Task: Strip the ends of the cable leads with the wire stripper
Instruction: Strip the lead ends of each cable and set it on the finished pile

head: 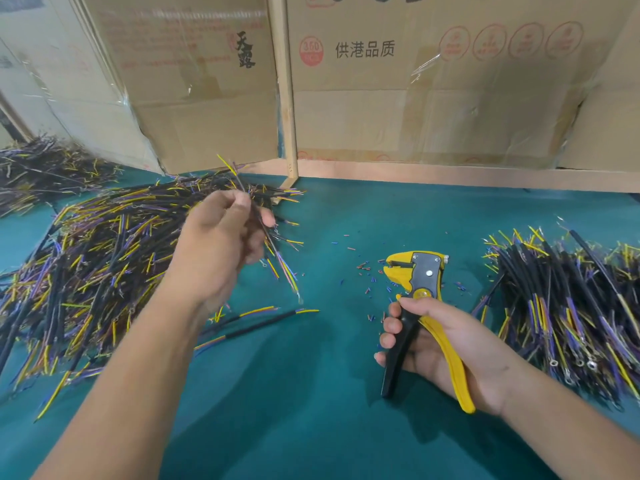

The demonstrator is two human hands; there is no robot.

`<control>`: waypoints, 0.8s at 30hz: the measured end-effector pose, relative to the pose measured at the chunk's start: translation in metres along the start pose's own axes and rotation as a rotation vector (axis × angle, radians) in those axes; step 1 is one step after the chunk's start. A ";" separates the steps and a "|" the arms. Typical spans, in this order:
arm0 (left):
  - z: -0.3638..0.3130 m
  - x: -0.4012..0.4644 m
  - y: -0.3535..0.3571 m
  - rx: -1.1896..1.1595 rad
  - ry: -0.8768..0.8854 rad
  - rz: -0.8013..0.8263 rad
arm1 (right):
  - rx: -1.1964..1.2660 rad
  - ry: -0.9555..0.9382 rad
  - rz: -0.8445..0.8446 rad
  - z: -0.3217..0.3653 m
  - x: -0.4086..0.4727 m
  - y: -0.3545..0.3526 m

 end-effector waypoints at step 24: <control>0.025 -0.041 0.077 -0.420 -0.179 0.348 | -0.171 -0.069 0.211 -0.019 -0.021 0.026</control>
Point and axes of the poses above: each hand's wrist, its own x-axis towards the middle knuckle, its own y-axis out of the palm, z = x × y, the point moved 2 cm from there along x, towards the middle knuckle, and after that the axes turned 5 degrees about x, right-handed, at the moved point
